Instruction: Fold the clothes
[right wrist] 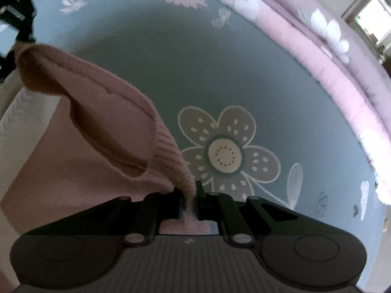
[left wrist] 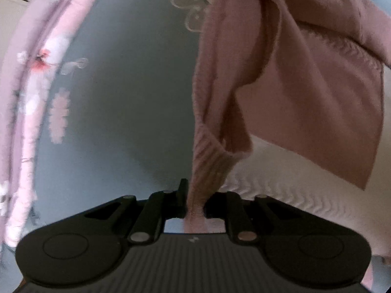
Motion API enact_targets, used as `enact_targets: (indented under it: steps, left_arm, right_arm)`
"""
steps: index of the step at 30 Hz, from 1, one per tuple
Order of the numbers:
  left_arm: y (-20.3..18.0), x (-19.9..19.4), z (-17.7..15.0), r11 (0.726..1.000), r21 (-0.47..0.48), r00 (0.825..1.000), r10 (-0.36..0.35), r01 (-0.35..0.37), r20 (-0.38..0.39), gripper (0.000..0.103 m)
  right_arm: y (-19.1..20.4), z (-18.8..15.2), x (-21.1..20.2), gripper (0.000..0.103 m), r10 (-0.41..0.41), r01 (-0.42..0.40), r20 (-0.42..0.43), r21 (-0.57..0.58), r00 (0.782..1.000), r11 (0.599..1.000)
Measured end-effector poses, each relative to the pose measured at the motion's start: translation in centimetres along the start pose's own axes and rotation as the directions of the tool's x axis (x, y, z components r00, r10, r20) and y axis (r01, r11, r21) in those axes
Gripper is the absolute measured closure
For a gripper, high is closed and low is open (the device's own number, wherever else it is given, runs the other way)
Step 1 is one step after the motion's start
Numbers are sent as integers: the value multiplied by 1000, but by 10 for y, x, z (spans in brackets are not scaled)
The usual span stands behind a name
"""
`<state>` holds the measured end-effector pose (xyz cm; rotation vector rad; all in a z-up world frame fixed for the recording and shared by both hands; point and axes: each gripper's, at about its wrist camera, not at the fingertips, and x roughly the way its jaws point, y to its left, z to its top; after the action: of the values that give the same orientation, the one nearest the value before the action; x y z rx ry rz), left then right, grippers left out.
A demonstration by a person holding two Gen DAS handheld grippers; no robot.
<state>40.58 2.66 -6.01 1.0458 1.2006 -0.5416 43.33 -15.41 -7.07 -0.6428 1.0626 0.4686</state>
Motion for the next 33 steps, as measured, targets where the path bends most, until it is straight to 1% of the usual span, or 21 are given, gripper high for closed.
enact_targets:
  steps: [1,2,3,5,6,7,8,10,11,12,13,15,17,20,22,24,27,29,31,33]
  left_arm:
    - [-1,6,1,1000,-5,1000,-12,12,-7,77]
    - [-2,12,2,1000,-13,1000,-16,15,-12,72]
    - [-3,18,3,1000,-25,1000,-13,13,-16,71]
    - [-5,22,0,999,-35,1000,-17,17,-21,69]
    - [-6,21,-3,999,-30,1000,-23,22,-14,69]
    - [-5,17,-7,999,-30,1000,-27,27,0,69]
    - [-3,10,-12,999,-37,999,-32,32,13,68]
    - [3,-9,-22,998,-51,999,-43,44,33,65]
    - [5,-20,-28,998,-53,999,-32,34,43,63]
    - [6,-33,-35,998,-52,998,-16,19,57,61]
    - [7,-47,-43,998,-55,998,-2,6,70,57]
    - [8,-74,-60,997,-78,995,7,0,95,55]
    - [4,-99,-80,993,-113,992,-3,17,125,54]
    - [-22,-113,-109,987,-146,987,-47,69,151,53]
    - [-48,-119,-126,985,-137,986,-86,106,142,53]
    - [-68,-116,-144,981,-113,981,-143,158,131,53]
    - [-94,-101,-163,964,-76,964,-245,253,106,53]
    - [-104,-86,-173,958,-75,959,-270,276,83,53]
    - [-102,-70,-181,947,-128,955,-286,294,81,53]
    - [-99,-56,-189,926,-189,945,-316,326,82,54]
  right_arm:
    - [1,-2,5,82,0,0,-4,10,1000,1000]
    - [2,-3,9,78,-5,5,-5,15,1000,1000]
    - [2,-4,15,74,5,-4,-9,23,1000,1000]
    - [3,-7,21,71,25,-24,-19,38,1000,999]
    - [2,-8,19,69,25,-25,-16,37,1000,999]
    - [2,-9,18,64,26,-25,-13,36,1000,999]
    - [0,-10,12,63,34,-34,-6,38,999,999]
    - [-4,-14,-8,55,65,-65,12,19,998,998]
    - [-5,-16,-22,53,57,-57,26,5,998,998]
    - [-6,-19,-36,48,52,-52,42,-11,998,999]
    - [-8,-23,-51,45,53,-52,50,-17,997,998]
    - [-11,-33,-81,45,53,-52,67,-21,996,998]
    - [-11,-50,-107,45,71,-70,73,-16,995,997]
    - [-3,-88,-136,45,88,-89,57,6,994,996]
    - [-1,-113,-136,45,105,-106,27,42,994,993]
    - [6,-141,-133,45,127,-127,-5,69,992,990]
    - [22,-180,-130,46,188,-184,-39,97,981,978]
    - [27,-193,-120,46,216,-210,-51,113,975,971]
    - [27,-197,-107,46,226,-217,-54,133,973,967]
    - [27,-201,-94,46,235,-224,-57,152,970,963]
